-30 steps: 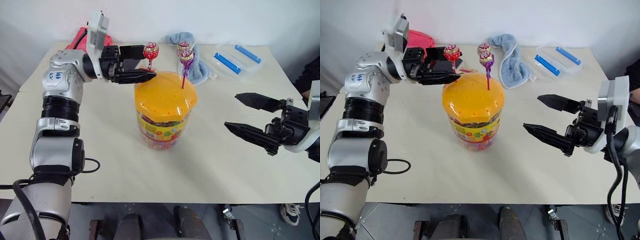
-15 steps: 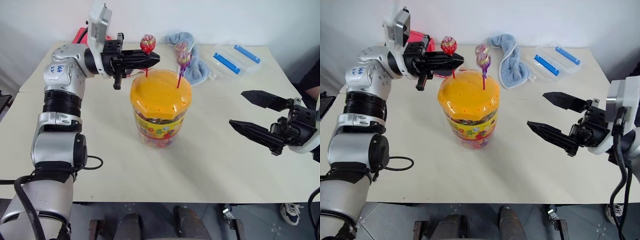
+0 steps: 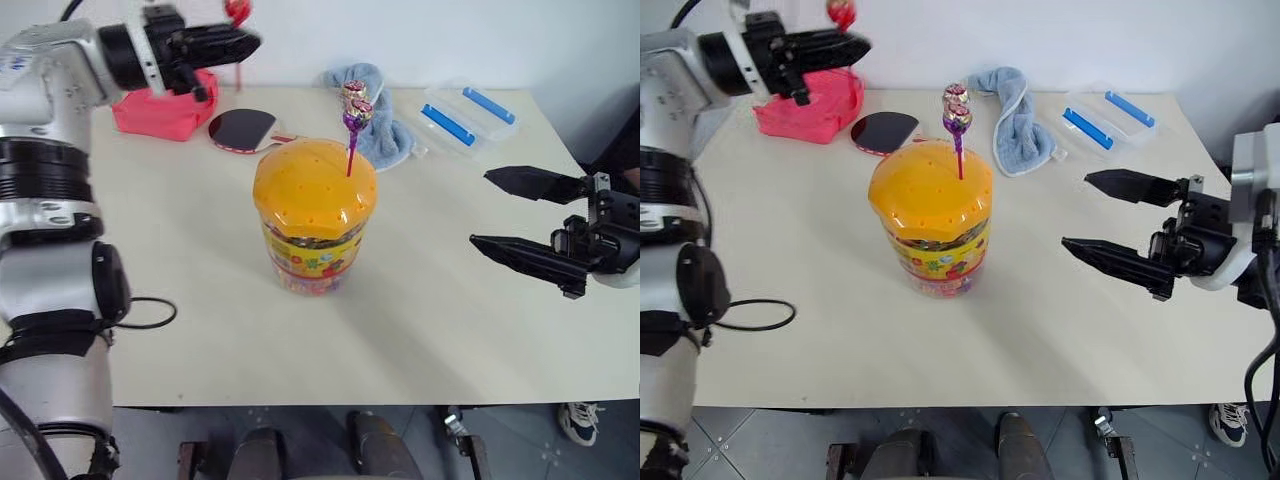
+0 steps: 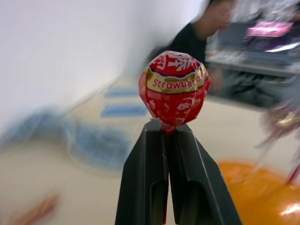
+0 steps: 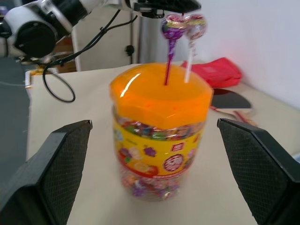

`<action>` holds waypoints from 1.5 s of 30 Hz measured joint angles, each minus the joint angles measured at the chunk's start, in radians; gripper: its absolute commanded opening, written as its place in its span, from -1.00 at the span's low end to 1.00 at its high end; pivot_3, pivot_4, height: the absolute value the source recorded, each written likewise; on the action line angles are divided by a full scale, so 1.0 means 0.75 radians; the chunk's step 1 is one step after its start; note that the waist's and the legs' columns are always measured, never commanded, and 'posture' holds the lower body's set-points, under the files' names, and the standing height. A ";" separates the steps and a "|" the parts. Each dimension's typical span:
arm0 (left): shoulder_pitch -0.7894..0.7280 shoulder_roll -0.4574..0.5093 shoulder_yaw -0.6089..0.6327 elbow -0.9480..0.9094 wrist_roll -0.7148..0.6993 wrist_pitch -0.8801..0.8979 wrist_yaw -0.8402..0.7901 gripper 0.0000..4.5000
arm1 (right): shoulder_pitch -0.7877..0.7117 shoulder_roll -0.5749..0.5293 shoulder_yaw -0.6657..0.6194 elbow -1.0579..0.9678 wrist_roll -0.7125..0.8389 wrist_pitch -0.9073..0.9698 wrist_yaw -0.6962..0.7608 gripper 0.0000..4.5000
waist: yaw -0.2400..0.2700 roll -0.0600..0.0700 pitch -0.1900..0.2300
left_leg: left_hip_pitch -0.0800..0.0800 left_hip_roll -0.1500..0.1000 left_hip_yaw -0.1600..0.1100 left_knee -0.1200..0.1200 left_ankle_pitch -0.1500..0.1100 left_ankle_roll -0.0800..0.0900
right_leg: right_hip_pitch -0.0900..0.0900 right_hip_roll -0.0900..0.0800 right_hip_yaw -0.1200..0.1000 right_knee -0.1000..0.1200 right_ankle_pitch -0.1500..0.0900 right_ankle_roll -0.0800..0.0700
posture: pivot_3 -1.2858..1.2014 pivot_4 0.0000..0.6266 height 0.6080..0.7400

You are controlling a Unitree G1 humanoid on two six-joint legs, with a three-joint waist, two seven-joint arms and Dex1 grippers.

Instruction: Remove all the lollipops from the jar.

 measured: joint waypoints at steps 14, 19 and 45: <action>0.823 0.261 -0.080 -0.566 0.121 0.903 0.420 -0.99 | -0.119 0.024 0.184 0.128 -0.107 -0.051 0.169 1.00 | 0.010 -0.001 0.000 | -0.001 -0.001 0.000 0.003 0.000 -0.003 | 0.000 -0.004 -0.003 0.003 -0.001 -0.002 | 0.03 -0.52 1.00; 0.894 0.257 -0.078 -0.618 0.117 0.975 0.508 -0.99 | -0.136 0.037 0.207 0.146 -0.126 -0.053 0.182 1.00 | 0.008 -0.001 0.000 | 0.000 -0.001 0.000 0.003 0.000 -0.003 | 0.000 -0.004 -0.003 0.003 -0.001 -0.002 | 0.03 -0.52 1.00; 0.436 0.379 -0.118 -0.615 -0.091 0.467 0.177 0.99 | -0.155 0.018 0.163 0.190 -0.217 -0.081 0.183 1.00 | 0.024 -0.001 0.001 | -0.001 -0.001 0.001 0.008 0.001 -0.006 | 0.001 -0.003 -0.004 0.003 -0.002 -0.003 | 0.03 -0.52 1.00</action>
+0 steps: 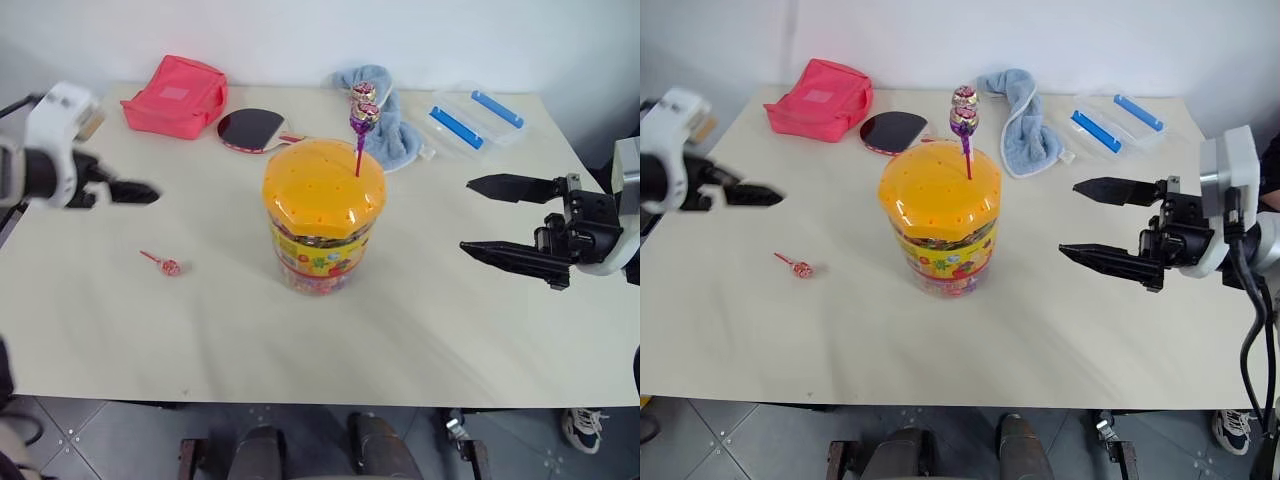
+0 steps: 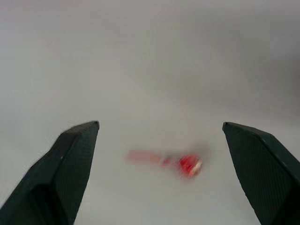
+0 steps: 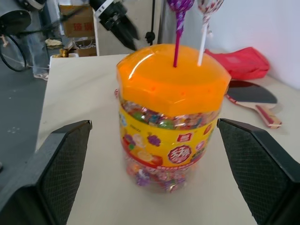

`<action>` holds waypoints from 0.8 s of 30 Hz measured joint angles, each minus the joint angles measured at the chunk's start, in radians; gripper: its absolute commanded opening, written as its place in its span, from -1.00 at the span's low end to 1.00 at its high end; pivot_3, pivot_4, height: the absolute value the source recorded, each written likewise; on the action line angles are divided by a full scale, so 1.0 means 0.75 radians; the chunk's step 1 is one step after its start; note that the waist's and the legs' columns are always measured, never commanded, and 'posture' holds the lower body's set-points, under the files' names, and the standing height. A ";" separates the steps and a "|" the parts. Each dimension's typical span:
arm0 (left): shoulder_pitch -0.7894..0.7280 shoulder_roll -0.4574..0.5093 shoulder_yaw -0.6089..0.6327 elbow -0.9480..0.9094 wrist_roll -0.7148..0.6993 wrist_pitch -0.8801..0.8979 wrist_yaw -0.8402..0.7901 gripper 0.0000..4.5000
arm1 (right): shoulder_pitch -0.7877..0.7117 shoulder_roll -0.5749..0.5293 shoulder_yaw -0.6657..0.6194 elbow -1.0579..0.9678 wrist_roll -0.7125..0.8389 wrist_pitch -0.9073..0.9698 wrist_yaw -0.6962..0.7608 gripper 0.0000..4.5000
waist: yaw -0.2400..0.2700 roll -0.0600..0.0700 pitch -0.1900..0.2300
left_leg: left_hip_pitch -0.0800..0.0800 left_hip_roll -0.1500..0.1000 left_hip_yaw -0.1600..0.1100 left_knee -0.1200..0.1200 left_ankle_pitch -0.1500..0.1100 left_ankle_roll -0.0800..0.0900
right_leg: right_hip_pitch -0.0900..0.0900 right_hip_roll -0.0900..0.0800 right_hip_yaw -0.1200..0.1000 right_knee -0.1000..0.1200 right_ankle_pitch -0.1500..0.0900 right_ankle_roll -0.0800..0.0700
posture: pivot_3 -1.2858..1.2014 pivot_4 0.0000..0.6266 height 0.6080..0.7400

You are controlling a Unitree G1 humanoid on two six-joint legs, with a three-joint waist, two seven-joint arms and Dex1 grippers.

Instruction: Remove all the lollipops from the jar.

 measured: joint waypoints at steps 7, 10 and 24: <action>0.014 -0.223 0.185 0.103 -0.133 -0.433 -0.198 0.99 | -0.031 0.003 -0.041 -0.021 0.024 0.011 -0.082 1.00 | -0.019 0.002 0.000 | 0.000 0.001 0.002 0.004 -0.001 -0.001 | -0.001 0.000 0.001 0.002 0.000 0.000 | 0.03 -0.52 1.00; 0.031 -0.337 0.285 0.132 -0.297 -0.604 -0.453 0.99 | -0.127 0.008 -0.023 -0.079 0.086 0.068 -0.184 1.00 | -0.025 0.002 0.000 | 0.000 0.002 0.002 0.005 -0.001 -0.001 | -0.001 0.001 0.001 0.003 0.000 0.000 | 0.03 -0.52 1.00; 0.122 -0.234 0.272 0.403 -0.316 -0.901 -0.827 0.99 | -0.534 0.354 0.499 -0.105 -0.074 0.176 -0.502 1.00 | -0.035 0.003 0.001 | -0.002 0.003 0.002 0.008 -0.003 0.003 | -0.006 0.001 0.001 0.011 -0.001 -0.001 | 0.03 -0.52 1.00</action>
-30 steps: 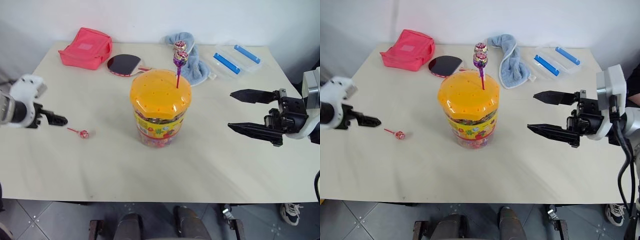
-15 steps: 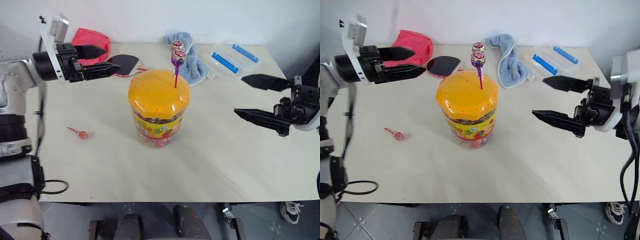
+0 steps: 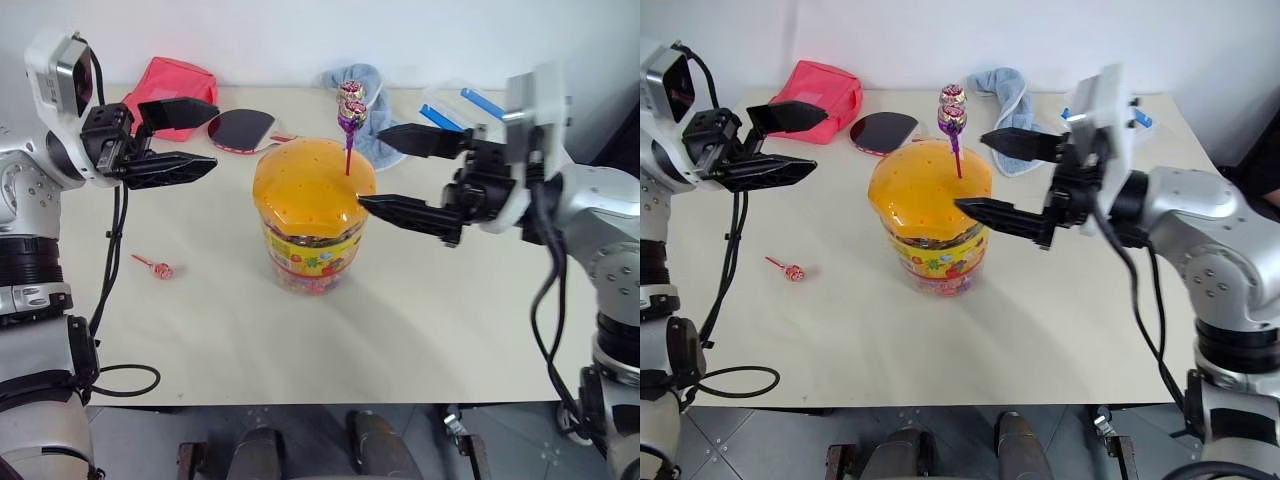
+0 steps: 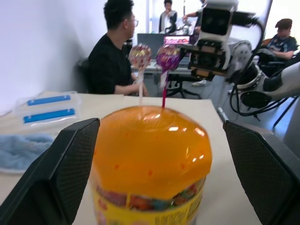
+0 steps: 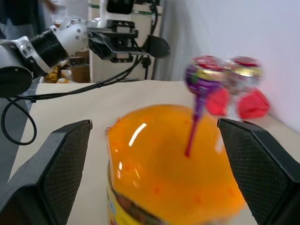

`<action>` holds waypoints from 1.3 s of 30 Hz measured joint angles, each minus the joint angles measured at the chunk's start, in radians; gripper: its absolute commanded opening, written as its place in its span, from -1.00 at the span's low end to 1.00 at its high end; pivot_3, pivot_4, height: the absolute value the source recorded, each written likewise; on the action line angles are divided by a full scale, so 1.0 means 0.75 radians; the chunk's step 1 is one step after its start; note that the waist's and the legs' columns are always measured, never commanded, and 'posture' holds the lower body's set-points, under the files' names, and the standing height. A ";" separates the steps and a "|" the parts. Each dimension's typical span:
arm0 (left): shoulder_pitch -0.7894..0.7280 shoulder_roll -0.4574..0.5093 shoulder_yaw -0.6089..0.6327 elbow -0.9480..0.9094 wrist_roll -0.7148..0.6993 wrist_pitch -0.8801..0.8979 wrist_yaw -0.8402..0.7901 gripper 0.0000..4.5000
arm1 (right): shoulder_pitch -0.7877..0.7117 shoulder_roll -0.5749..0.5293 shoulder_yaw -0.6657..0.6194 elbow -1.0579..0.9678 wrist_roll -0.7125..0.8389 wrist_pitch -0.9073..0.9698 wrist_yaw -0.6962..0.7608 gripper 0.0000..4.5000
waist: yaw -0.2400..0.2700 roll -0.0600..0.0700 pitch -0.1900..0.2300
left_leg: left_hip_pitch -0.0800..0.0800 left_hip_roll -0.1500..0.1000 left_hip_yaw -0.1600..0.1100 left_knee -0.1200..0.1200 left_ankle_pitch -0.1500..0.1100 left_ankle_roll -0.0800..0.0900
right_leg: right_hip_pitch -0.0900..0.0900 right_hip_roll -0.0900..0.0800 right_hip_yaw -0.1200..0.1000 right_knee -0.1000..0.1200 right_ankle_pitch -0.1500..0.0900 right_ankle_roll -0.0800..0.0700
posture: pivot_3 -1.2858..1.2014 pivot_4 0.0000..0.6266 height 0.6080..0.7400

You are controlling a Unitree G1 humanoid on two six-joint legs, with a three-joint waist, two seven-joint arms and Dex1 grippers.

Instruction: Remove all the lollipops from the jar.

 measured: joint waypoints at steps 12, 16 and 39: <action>0.310 0.086 0.112 -0.166 -0.043 0.000 0.003 1.00 | -0.127 0.171 0.110 0.208 -0.151 -0.003 0.077 0.76 | -0.019 0.000 0.000 | -0.016 0.000 -0.001 0.004 0.002 -0.004 | -0.017 -0.006 -0.012 0.010 -0.001 -0.001 | 0.03 -0.52 1.00; 0.358 0.098 0.156 -0.205 -0.063 0.009 0.004 1.00 | -0.160 0.179 0.108 0.227 -0.150 0.002 0.103 0.17 | -0.023 0.000 0.000 | -0.015 0.000 -0.001 0.004 0.002 -0.004 | -0.017 -0.005 -0.012 0.010 -0.001 -0.001 | 0.03 -0.52 1.00; 0.441 0.132 0.253 -0.190 -0.088 -0.016 0.003 1.00 | -0.335 0.177 0.023 0.303 -0.143 0.015 0.167 -0.99 | -0.027 0.000 0.000 | -0.015 0.000 -0.002 0.004 0.002 -0.003 | -0.017 -0.006 -0.015 0.010 -0.002 -0.003 | 0.03 -0.52 1.00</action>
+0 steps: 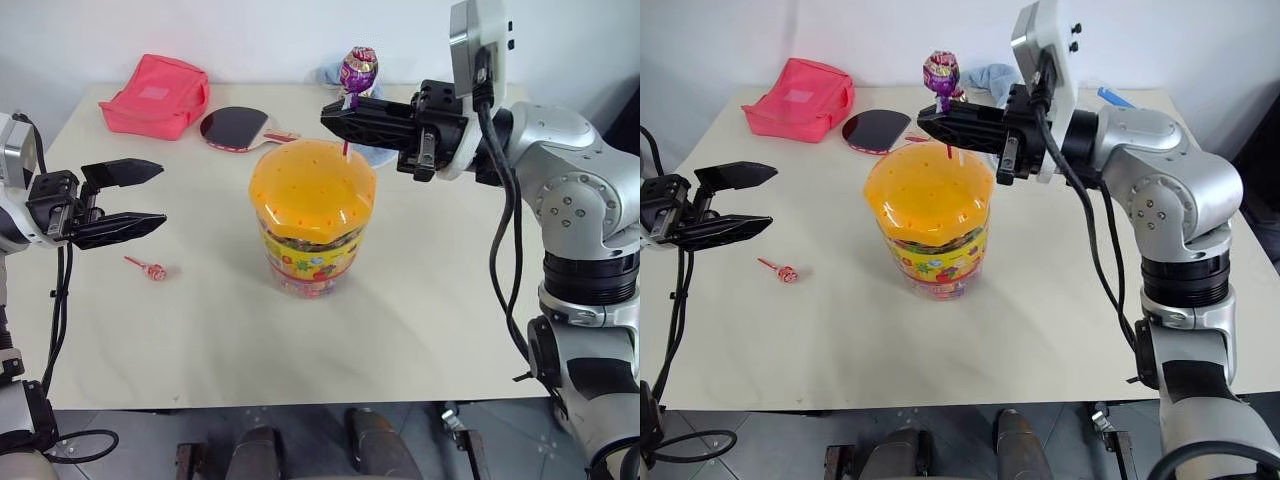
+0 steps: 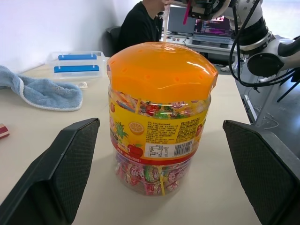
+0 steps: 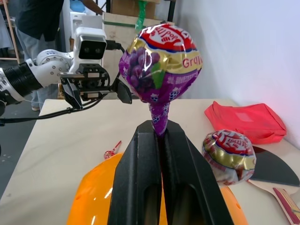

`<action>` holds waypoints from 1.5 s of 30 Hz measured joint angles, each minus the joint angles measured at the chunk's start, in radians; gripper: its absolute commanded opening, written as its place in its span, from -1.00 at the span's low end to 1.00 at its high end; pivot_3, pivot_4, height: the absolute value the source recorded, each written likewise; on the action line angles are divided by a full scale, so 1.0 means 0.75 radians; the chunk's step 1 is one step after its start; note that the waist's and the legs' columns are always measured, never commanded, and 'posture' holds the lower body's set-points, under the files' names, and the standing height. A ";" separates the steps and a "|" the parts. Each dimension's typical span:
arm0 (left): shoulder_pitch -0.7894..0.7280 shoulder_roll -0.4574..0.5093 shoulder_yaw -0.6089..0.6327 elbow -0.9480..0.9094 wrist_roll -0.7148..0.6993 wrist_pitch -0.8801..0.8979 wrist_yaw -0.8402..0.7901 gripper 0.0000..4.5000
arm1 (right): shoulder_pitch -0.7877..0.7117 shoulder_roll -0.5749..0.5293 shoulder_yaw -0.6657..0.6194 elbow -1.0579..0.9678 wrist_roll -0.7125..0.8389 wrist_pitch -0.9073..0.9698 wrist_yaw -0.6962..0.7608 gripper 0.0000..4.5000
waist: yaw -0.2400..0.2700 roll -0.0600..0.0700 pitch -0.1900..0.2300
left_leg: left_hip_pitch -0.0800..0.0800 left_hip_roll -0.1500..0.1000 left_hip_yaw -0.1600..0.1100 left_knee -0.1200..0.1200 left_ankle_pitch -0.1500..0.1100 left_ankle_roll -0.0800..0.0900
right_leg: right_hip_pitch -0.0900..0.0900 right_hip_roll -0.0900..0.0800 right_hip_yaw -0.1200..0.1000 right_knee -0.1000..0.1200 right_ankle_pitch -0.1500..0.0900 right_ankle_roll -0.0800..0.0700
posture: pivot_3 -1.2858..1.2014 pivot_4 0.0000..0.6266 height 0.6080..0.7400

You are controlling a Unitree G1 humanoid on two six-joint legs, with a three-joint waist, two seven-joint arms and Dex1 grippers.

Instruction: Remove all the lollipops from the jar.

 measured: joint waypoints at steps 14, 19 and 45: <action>-0.056 -0.005 -0.042 0.104 0.003 -0.032 -0.001 1.00 | -0.008 -0.261 -0.217 -0.219 0.265 0.315 -0.101 -0.99 | 0.005 0.000 0.000 | 0.000 0.000 -0.001 -0.001 -0.002 0.004 | 0.000 -0.001 -0.002 0.000 0.000 -0.001 | 0.03 -0.52 1.00; -0.025 0.004 -0.045 0.102 0.000 -0.033 -0.002 1.00 | 0.312 -0.539 -0.341 -0.264 0.251 0.421 -0.112 -0.99 | 0.014 -0.001 0.000 | 0.000 -0.001 0.000 -0.001 -0.003 0.005 | 0.001 -0.002 -0.002 -0.002 0.000 -0.001 | 0.03 -0.52 1.00; 0.214 0.049 0.026 -0.066 -0.217 -0.111 -0.003 1.00 | 0.692 -0.472 -0.081 0.530 -0.465 0.251 -0.299 -0.99 | 0.004 0.003 0.002 | 0.002 0.000 0.003 -0.001 -0.002 0.004 | 0.000 0.001 0.001 -0.001 0.000 -0.001 | 0.03 -0.52 1.00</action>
